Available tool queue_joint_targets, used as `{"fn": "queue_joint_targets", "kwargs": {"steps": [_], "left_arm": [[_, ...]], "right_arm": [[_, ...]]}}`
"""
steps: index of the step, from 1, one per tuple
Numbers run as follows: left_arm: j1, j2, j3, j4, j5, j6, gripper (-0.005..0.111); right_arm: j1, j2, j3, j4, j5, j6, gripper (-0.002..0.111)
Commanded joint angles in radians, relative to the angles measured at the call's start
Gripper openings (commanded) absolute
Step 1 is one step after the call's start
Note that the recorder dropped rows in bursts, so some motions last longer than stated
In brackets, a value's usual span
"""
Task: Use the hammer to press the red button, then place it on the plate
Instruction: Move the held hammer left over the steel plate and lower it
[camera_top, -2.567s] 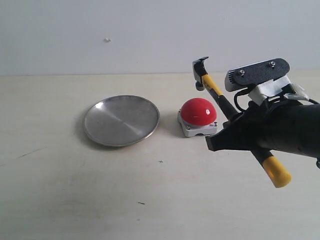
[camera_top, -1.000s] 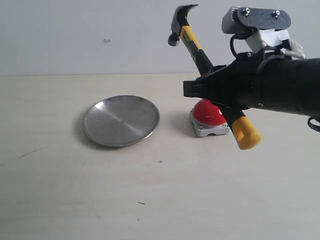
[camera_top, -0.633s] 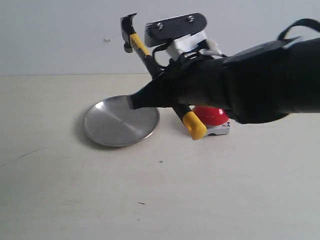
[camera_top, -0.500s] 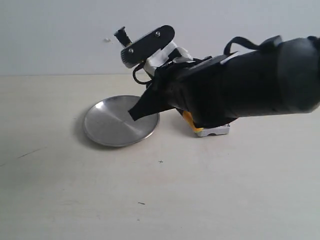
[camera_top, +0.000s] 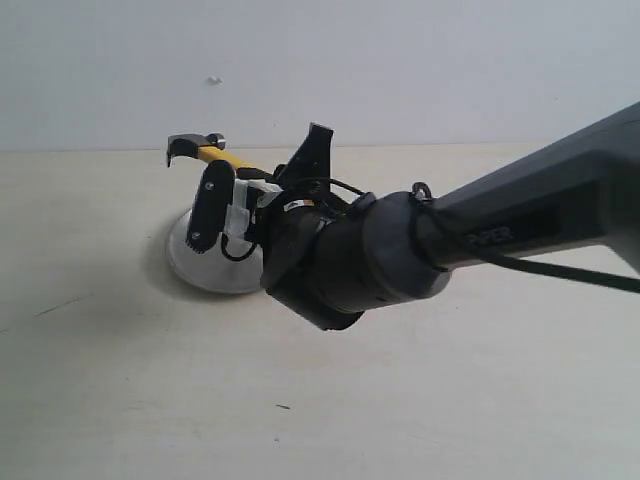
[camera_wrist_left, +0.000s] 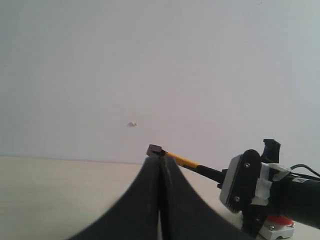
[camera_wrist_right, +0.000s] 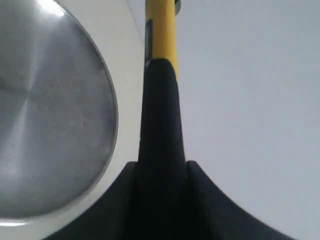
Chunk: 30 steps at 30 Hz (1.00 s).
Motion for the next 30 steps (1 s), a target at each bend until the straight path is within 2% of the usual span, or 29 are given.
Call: {"fn": "queue_joint_targets", "kwargs": {"steps": [1,4,30], "left_arm": [[0.000,-0.003,0.006,-0.008,-0.004,-0.002,0.000],[0.000,-0.003,0.006,-0.008,-0.004,-0.002,0.000],[0.000,-0.003,0.006,-0.008,-0.004,-0.002,0.000]], "right_arm": [[0.001,0.077,-0.116,0.025,-0.109,-0.080,0.000],[0.001,0.142,-0.167,0.035,-0.155,-0.175,0.000],[0.001,0.201,-0.251,0.115,-0.035,-0.186,0.000]]}}
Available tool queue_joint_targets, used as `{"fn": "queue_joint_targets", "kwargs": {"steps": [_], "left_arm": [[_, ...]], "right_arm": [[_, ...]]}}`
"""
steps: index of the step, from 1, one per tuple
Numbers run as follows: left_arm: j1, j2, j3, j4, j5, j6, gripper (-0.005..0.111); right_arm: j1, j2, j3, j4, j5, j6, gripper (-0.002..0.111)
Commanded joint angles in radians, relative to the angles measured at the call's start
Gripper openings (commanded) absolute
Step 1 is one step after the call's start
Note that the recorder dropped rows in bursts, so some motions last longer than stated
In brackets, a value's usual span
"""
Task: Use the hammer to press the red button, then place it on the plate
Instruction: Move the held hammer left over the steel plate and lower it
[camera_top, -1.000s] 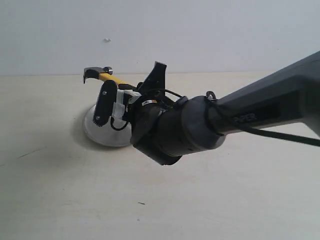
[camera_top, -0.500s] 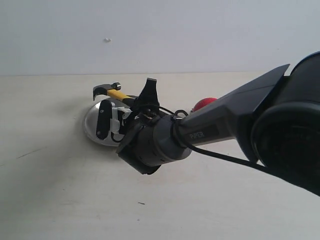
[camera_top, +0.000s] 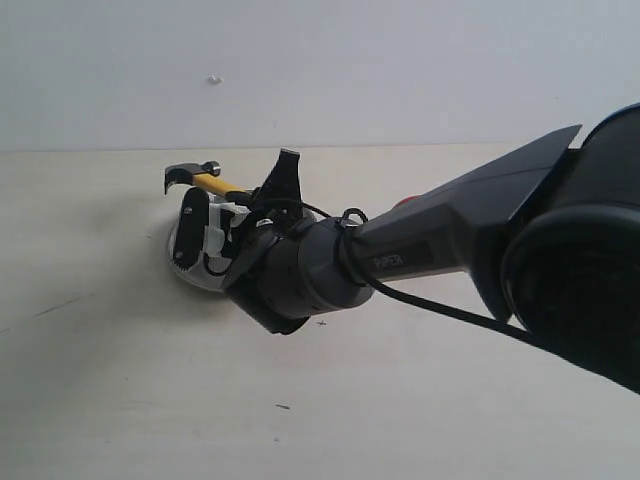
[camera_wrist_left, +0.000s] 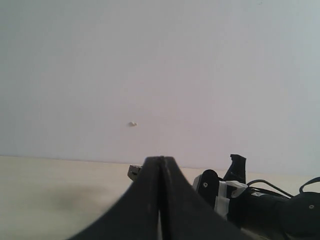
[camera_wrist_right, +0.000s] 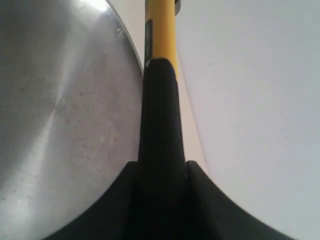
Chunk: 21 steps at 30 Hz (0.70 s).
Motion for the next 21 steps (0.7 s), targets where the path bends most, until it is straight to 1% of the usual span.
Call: {"fn": "queue_joint_targets", "kwargs": {"steps": [1,18,19,21], "left_arm": [[0.000,-0.003,0.006,-0.008,-0.004,-0.002,0.000],[0.000,-0.003,0.006,-0.008,-0.004,-0.002,0.000],[0.000,-0.003,0.006,-0.008,-0.004,-0.002,0.000],[0.000,-0.003,0.006,-0.008,-0.004,-0.002,0.000]], "right_arm": [[-0.001,-0.018,-0.017,-0.009,-0.020,-0.011,0.000],[-0.001,0.018,-0.017,0.030,0.004,-0.012,0.000],[-0.001,0.018,-0.017,0.034,0.007,-0.012,0.000],[-0.001,0.018,-0.017,0.044,0.020,-0.012,0.005]]}}
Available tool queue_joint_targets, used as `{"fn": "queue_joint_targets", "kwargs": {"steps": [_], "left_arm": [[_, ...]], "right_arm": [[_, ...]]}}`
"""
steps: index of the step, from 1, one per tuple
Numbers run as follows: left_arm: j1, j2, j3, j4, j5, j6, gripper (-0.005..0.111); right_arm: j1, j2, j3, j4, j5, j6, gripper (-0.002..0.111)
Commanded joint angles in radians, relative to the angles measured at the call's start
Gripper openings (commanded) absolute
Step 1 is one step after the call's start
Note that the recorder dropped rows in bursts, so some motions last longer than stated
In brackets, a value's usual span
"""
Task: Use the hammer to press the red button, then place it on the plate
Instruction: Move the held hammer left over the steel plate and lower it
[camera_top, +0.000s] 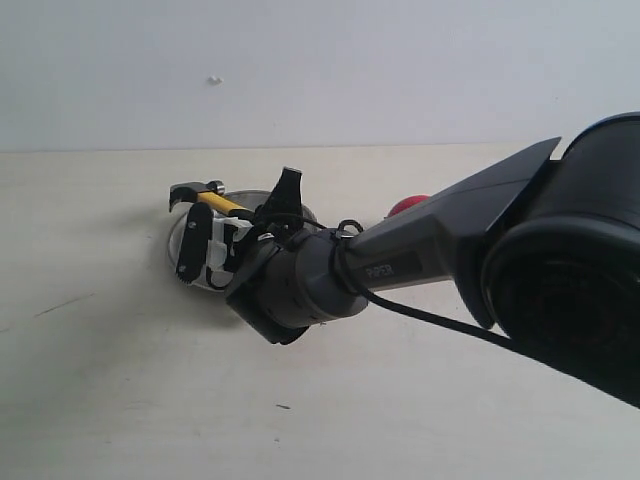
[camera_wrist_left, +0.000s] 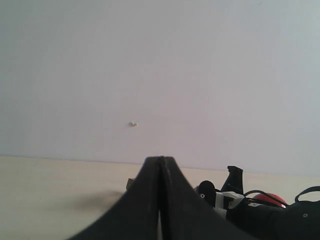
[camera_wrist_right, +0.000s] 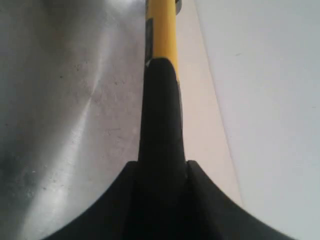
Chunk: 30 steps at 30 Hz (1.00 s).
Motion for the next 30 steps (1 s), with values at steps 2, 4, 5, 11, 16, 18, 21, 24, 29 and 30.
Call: {"fn": "queue_joint_targets", "kwargs": {"steps": [2,4,5,11,16,18,21,24,29,30], "left_arm": [[0.000,-0.003,0.006,-0.008,-0.004,-0.002,0.000],[0.000,-0.003,0.006,-0.008,-0.004,-0.002,0.000],[0.000,-0.003,0.006,-0.008,-0.004,-0.002,0.000],[0.000,-0.003,0.006,-0.008,-0.004,-0.002,0.000],[0.000,-0.003,0.006,-0.008,-0.004,-0.002,0.000],[0.000,-0.003,0.006,-0.008,-0.004,-0.002,0.000],[0.000,-0.003,0.006,-0.008,-0.004,-0.002,0.000],[0.000,-0.003,0.006,-0.008,-0.004,-0.002,0.000],[0.000,-0.003,0.006,-0.008,-0.004,-0.002,0.000],[0.000,-0.003,0.006,-0.008,-0.004,-0.002,0.000]], "right_arm": [[-0.001,-0.015,-0.014,0.015,-0.003,-0.012,0.013],[-0.001,-0.015,-0.014,0.025,-0.003,-0.012,0.024],[-0.001,-0.015,-0.014,0.029,-0.003,-0.012,0.029],[-0.001,-0.017,-0.014,0.048,-0.016,-0.012,0.045],[-0.001,-0.024,-0.014,0.073,-0.018,-0.012,0.045],[-0.001,-0.033,-0.014,0.089,-0.018,-0.012,0.045],[0.001,-0.046,-0.014,0.110,-0.036,-0.012,0.045],[0.014,-0.055,-0.014,0.115,-0.065,-0.012,0.045],[0.052,-0.062,-0.014,0.115,-0.067,-0.012,0.045],[0.062,-0.064,-0.014,0.115,-0.067,-0.012,0.045]]}}
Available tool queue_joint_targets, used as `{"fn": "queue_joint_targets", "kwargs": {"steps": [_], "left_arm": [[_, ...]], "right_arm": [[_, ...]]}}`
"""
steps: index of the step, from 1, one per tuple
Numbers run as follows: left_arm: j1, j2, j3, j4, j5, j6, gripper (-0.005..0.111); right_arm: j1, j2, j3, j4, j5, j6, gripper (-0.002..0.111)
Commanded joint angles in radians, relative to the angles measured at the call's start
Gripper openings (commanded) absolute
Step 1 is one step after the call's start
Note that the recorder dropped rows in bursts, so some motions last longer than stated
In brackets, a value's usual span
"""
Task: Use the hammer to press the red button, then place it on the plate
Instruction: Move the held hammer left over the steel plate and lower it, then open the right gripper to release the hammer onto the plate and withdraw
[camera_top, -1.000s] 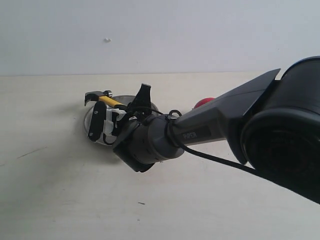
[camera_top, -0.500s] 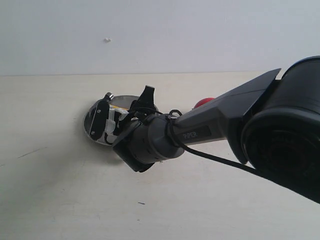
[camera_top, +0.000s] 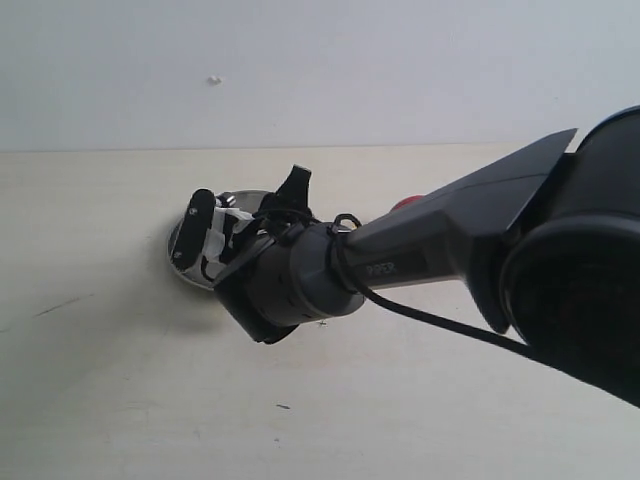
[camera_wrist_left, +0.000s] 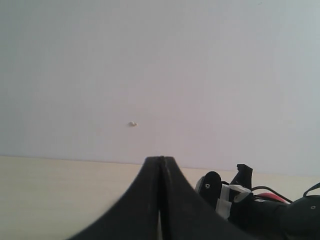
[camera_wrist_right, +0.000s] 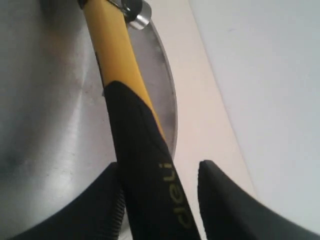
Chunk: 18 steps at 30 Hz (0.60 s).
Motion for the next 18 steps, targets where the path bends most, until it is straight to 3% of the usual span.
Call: {"fn": "queue_joint_targets", "kwargs": {"steps": [1,11,15,18], "left_arm": [[0.000,-0.003,0.006,-0.008,-0.004,-0.002,0.000],[0.000,-0.003,0.006,-0.008,-0.004,-0.002,0.000],[0.000,-0.003,0.006,-0.008,-0.004,-0.002,0.000],[0.000,-0.003,0.006,-0.008,-0.004,-0.002,0.000]], "right_arm": [[0.041,-0.029,-0.014,-0.020,-0.026,-0.012,0.045],[0.063,-0.029,-0.014,0.019,-0.016,-0.012,0.046],[0.063,-0.036,-0.014,0.054,-0.014,-0.012,0.067],[0.063,-0.051,-0.014,0.076,-0.016,-0.012,0.070]]}}
